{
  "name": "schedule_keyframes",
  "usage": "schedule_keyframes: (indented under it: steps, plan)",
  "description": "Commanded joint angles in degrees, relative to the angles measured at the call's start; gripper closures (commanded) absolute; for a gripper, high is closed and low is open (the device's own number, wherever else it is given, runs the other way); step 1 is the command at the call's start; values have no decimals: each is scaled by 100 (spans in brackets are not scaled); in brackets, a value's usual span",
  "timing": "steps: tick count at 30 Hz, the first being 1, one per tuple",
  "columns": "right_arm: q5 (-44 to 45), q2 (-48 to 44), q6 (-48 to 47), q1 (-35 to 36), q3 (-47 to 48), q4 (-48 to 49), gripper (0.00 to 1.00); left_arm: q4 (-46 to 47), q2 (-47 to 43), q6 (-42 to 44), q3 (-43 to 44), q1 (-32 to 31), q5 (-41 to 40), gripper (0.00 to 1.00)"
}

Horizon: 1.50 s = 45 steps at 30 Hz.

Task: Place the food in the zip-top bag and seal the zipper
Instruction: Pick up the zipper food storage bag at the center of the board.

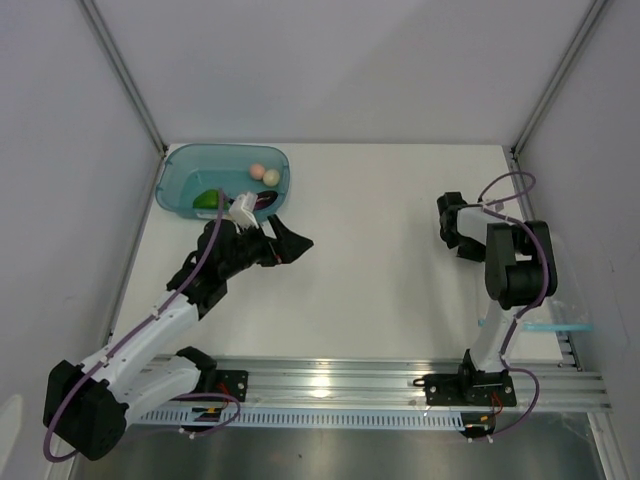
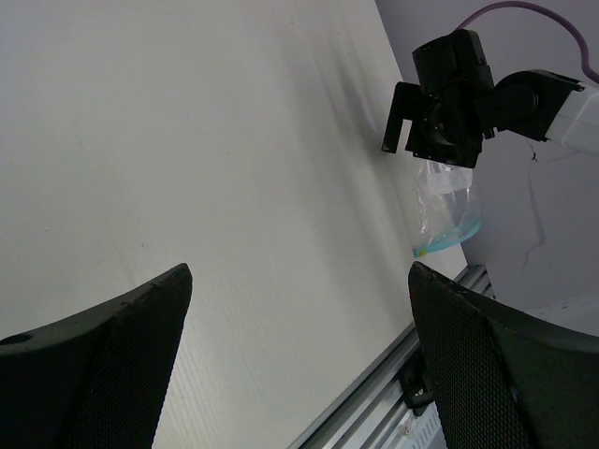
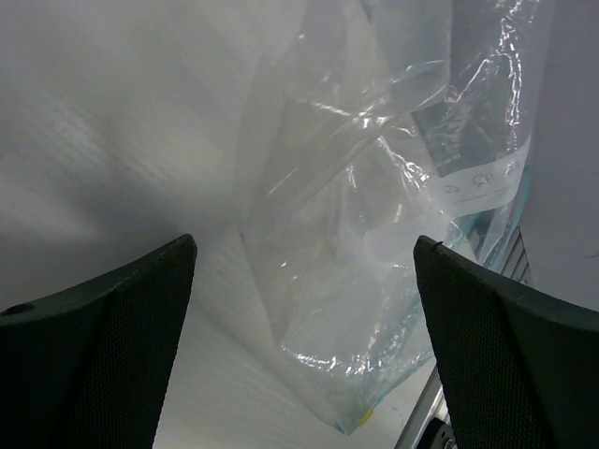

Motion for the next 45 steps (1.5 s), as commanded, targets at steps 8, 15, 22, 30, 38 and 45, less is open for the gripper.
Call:
schedule_keyframes:
  steps: [8,15,22,30,38,45]
  plan:
    - [-199,-49,81,-458,-291,610,16,289,186,-20,190,-99,189,2]
    - [-982,-690,-253,-581,-713,1235,84,131,124,50,260,-143,93,3]
    - [-1491,-1542,-324,-116,-723,1183,100,34,-25,164,172,-310,-39,3]
    - [-4460,-3036,554,17,-582,1174,100,201,-289,779,172,-793,-206,5]
    - [-7405,-3117,2013,78,-380,1578,100,544,-491,1850,-38,-2180,-1636,4]
    - [-8786,-2940,2891,122,-345,1903,100,1536,-210,2941,-381,-3718,-3782,5]
